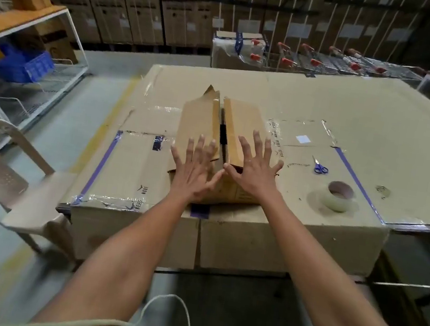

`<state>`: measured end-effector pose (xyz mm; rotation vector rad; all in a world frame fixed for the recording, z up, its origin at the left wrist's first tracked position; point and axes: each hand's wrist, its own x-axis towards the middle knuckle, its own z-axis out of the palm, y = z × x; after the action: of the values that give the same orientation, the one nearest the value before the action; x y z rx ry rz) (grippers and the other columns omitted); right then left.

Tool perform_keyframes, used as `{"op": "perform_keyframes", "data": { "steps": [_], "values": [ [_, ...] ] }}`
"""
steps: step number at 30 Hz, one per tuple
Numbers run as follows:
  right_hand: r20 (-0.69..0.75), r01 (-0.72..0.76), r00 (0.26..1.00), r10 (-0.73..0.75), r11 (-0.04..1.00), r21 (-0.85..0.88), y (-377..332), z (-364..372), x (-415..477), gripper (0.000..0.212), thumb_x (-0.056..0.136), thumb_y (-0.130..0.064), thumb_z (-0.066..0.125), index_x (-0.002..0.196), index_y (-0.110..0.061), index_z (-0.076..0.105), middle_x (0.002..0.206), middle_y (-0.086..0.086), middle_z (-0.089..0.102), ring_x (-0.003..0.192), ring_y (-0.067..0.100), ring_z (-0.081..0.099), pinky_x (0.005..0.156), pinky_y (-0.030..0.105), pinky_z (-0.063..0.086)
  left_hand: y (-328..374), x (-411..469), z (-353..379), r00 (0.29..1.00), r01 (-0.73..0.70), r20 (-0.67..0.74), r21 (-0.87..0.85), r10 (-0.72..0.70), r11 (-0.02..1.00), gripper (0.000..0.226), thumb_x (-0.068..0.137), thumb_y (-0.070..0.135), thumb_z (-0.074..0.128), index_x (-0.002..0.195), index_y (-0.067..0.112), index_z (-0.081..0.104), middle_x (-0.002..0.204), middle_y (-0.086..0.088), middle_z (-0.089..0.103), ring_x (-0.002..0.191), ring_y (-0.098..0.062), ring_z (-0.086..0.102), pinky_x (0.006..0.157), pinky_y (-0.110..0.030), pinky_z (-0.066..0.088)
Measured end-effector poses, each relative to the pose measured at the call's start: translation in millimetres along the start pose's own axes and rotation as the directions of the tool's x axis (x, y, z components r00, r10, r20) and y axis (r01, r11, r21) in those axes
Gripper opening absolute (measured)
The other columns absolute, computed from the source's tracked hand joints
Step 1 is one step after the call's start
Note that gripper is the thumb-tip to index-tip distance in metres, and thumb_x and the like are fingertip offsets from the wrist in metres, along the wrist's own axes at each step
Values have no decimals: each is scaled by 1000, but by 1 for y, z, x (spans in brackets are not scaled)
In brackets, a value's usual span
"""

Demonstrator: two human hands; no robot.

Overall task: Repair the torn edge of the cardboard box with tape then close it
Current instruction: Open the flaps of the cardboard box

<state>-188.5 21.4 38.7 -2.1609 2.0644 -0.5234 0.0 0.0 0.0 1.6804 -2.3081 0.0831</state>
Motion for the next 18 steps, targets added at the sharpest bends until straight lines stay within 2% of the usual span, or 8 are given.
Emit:
{"op": "perform_keyframes", "data": {
  "steps": [2, 7, 14, 18],
  "values": [
    [17, 0, 1000, 0, 1000, -4, 3, 4, -1, 83, 95, -70, 45, 163, -40, 6, 170, -9, -19, 157, 29, -19, 110, 80, 11, 2, -2, 4, 1000, 3, -2, 7, -3, 1000, 87, 99, 72, 26, 164, 30, -13, 173, -5, -20, 159, -33, -19, 118, -72, -16],
    [34, 37, 999, -37, 999, 1, 19, 32, -7, 73, 98, -67, 41, 161, -42, 14, 172, -11, -11, 159, 21, -14, 116, 74, 5, 1, -11, 21, 1000, -25, 17, 10, 25, 1000, 87, 95, 74, 22, 165, 33, -8, 174, -4, -11, 160, -34, -13, 122, -69, -10],
    [-14, 66, 998, -66, 997, -38, 29, 62, -16, 60, 103, -66, 27, 159, -47, 19, 172, -8, 15, 160, 22, 8, 120, 63, 1, 5, -21, 39, 998, -37, -45, 48, 39, 998, 68, 102, 62, 24, 163, 32, 26, 171, -3, 26, 158, -36, 21, 124, -64, 12],
    [-122, 75, 989, -81, 996, -53, 30, 71, -15, 56, 102, -64, 31, 154, -44, 38, 164, -3, 38, 155, 28, 28, 116, 64, 9, 8, -19, 44, 987, -18, -159, 37, 24, 999, 56, 107, 52, 28, 157, 31, 42, 163, -3, 44, 152, -37, 37, 120, -63, 25]
  ]
}}
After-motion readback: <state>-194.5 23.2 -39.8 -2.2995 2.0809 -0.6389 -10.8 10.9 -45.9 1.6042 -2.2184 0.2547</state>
